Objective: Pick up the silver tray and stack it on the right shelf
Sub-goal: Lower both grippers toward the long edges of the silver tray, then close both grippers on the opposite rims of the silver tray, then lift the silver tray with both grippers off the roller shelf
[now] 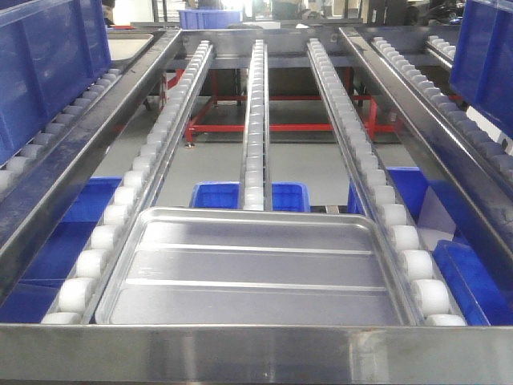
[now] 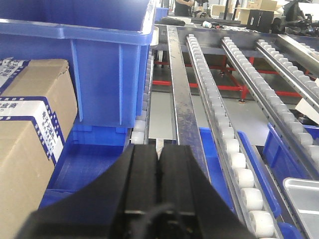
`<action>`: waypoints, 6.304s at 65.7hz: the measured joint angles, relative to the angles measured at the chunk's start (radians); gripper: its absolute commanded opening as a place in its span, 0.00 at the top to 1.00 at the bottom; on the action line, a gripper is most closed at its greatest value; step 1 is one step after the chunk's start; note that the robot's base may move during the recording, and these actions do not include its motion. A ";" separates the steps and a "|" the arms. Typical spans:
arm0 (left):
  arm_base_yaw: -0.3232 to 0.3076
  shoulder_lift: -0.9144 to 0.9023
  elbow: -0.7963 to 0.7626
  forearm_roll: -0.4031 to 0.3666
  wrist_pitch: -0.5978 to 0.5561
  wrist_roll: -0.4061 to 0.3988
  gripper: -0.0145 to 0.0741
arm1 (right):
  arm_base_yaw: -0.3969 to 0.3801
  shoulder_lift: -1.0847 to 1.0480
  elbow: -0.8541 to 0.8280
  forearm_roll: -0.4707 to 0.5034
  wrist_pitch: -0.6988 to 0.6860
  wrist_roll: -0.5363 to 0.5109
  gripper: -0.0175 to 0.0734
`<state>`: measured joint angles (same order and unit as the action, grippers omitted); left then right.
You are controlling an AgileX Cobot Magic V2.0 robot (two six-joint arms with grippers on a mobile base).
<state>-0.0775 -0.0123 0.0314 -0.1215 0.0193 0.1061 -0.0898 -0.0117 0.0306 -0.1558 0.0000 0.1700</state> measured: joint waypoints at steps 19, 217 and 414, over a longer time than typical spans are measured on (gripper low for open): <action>0.000 0.000 0.000 0.000 0.000 0.000 0.95 | 0.000 0.000 0.000 0.000 0.000 0.000 0.75; -0.574 1.602 -1.025 0.289 0.639 -0.788 0.94 | 0.625 1.557 -0.896 -0.053 0.554 0.666 0.72; -0.605 1.749 -1.083 0.330 0.653 -0.790 0.89 | 0.596 1.673 -0.907 -0.042 0.454 0.662 0.72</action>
<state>-0.6822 1.7363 -1.0519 0.2087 0.6726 -0.6839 0.5058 1.6612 -0.8763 -0.1980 0.4538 0.8323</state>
